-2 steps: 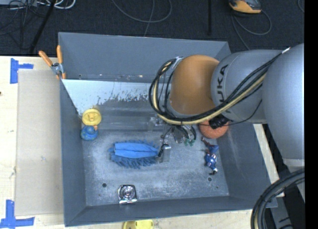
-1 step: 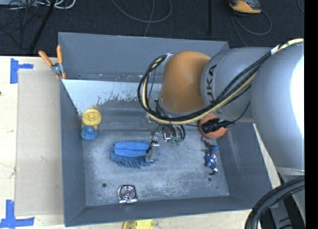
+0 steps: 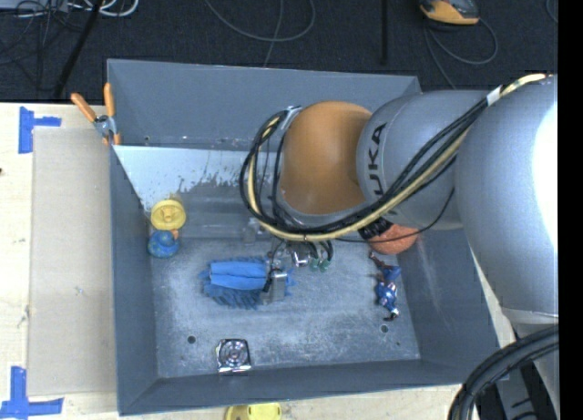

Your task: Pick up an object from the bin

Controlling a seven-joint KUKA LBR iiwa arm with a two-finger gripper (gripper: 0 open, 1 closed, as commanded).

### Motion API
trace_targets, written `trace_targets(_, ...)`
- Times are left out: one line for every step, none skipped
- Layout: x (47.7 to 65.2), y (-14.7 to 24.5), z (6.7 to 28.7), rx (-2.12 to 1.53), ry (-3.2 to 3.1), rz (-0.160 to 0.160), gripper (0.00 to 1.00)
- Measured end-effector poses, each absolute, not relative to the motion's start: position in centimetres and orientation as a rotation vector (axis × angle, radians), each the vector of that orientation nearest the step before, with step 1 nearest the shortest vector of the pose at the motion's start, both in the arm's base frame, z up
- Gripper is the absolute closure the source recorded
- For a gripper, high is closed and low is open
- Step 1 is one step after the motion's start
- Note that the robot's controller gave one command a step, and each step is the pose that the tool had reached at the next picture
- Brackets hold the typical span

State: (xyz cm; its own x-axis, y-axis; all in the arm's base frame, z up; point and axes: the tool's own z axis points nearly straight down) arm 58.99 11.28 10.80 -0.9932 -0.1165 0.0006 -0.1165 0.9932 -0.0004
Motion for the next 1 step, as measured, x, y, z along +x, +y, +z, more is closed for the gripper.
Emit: trace_targets(58.86, 11.88, 7.93, 0.240, -3.132, -0.001, 0.00)
